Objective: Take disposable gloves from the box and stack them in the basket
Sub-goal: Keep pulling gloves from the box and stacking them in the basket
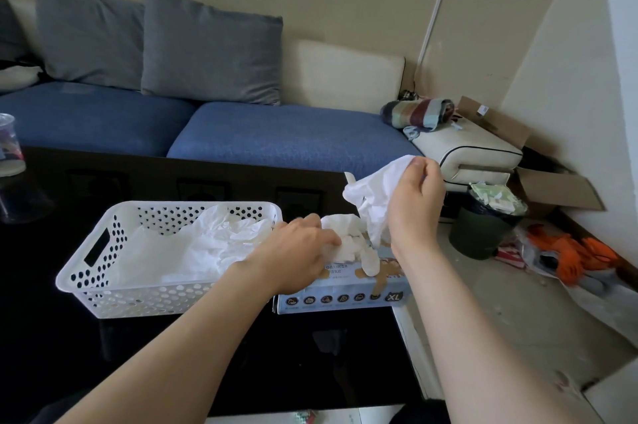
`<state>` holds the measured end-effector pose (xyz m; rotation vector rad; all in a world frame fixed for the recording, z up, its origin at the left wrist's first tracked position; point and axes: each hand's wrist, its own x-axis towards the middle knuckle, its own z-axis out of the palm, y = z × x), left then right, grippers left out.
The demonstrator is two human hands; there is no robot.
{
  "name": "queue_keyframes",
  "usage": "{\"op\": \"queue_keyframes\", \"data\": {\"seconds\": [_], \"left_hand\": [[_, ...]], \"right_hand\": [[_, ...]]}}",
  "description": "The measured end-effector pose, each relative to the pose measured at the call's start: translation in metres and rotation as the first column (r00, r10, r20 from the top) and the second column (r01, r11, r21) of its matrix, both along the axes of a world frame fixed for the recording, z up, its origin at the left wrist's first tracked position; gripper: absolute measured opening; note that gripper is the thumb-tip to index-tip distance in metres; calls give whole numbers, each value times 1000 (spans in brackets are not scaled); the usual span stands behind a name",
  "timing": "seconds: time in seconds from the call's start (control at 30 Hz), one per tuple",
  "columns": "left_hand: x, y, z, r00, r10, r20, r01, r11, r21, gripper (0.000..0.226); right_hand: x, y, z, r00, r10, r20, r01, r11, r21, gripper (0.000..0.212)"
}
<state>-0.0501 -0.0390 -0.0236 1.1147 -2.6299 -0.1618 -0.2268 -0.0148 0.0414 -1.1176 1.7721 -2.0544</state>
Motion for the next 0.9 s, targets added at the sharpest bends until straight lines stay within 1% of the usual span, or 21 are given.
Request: {"op": "queue_keyframes", "data": {"seconds": [0.07, 0.13, 0.17, 0.2, 0.27, 0.33, 0.37, 0.43, 0.47, 0.5, 0.57, 0.6, 0.67, 0.73, 0.8, 0.87, 0.9], "left_hand": [[-1, 3, -1, 1000, 2, 19, -2, 1000, -12, 35], [-1, 3, -1, 1000, 7, 26, -8, 999, 34, 35], [-1, 4, 2, 1000, 10, -7, -10, 997, 81, 32], [-2, 5, 5, 997, 18, -70, -10, 993, 119, 29], [1, 8, 16, 967, 57, -246, -15, 986, 169, 22], [7, 12, 29, 903, 113, -414, -5, 968, 252, 23], [10, 14, 36, 852, 134, -506, 41, 947, 318, 25], [18, 19, 48, 710, 189, -678, 204, 867, 455, 29], [22, 20, 52, 648, 217, -730, 276, 826, 491, 31], [26, 20, 53, 609, 242, -755, 307, 806, 505, 31], [34, 16, 53, 555, 288, -780, 307, 801, 514, 24], [37, 15, 53, 519, 324, -791, 317, 786, 531, 25], [44, 11, 54, 415, 412, -811, 378, 733, 566, 37], [52, 8, 56, 339, 476, -812, 414, 699, 583, 39], [59, 6, 56, 326, 482, -813, 364, 730, 578, 38], [67, 5, 54, 329, 481, -812, 261, 781, 568, 26], [71, 3, 53, 337, 489, -805, 212, 793, 571, 23]], "right_hand": [[3, 3, 4, 1000, 28, 7, -28, 1000, -4, 30], [6, 6, 8, 997, 73, 18, -73, 997, 7, 29], [8, 7, 9, 995, 98, 25, -99, 995, 17, 29], [10, 8, 9, 991, 125, 34, -127, 991, 32, 29], [16, 9, 12, 981, 185, 66, -189, 980, 63, 28], [20, 8, 14, 966, 242, 95, -250, 964, 86, 29], [22, 8, 15, 959, 260, 111, -271, 958, 98, 30], [26, 5, 14, 947, 282, 156, -303, 944, 129, 31], [27, 3, 13, 938, 293, 183, -321, 935, 147, 32], [29, 2, 12, 928, 308, 209, -345, 923, 172, 32], [34, -1, 10, 897, 354, 265, -413, 884, 219, 34], [35, -2, 9, 879, 380, 288, -449, 863, 231, 36], [42, -2, 9, 854, 436, 284, -507, 820, 266, 39], [51, -3, 8, 843, 473, 254, -534, 789, 303, 48], [59, -5, 7, 803, 519, 293, -594, 735, 327, 62], [66, -4, 7, 752, 583, 309, -659, 661, 359, 56], [69, -3, 7, 736, 619, 275, -675, 632, 382, 50]]}}
